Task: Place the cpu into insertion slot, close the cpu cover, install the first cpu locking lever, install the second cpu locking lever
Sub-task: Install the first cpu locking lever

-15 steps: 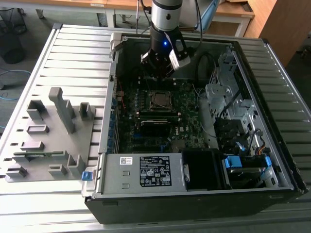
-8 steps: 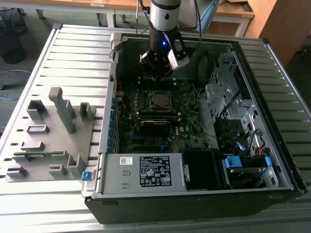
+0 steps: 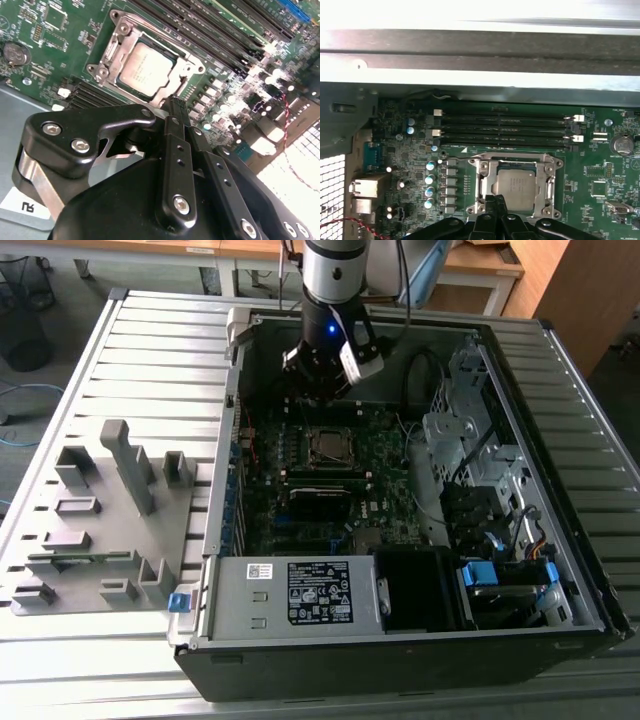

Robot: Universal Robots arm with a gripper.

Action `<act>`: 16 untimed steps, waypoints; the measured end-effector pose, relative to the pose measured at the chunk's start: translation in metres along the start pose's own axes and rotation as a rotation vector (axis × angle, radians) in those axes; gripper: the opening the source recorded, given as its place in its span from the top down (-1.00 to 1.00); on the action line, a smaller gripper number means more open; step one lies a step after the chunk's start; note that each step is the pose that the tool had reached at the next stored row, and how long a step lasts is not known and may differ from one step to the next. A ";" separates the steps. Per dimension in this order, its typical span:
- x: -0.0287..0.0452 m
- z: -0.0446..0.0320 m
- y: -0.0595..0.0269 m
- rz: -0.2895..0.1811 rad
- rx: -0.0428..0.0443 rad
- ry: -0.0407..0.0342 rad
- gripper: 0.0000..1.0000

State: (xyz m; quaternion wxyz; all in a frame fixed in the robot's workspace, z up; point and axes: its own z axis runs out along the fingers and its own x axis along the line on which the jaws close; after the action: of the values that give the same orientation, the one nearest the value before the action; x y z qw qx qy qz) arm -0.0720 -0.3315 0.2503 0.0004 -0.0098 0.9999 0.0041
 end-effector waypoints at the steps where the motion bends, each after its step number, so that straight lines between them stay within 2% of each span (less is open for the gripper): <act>1: 0.0016 0.0000 0.0000 0.000 0.0000 0.0000 0.80; 16: 0.0259 0.0005 0.0005 0.000 0.0000 0.0000 0.80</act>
State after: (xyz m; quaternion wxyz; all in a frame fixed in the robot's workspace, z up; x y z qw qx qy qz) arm -0.0980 -0.3315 0.2498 0.0004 -0.0098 0.9999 0.0041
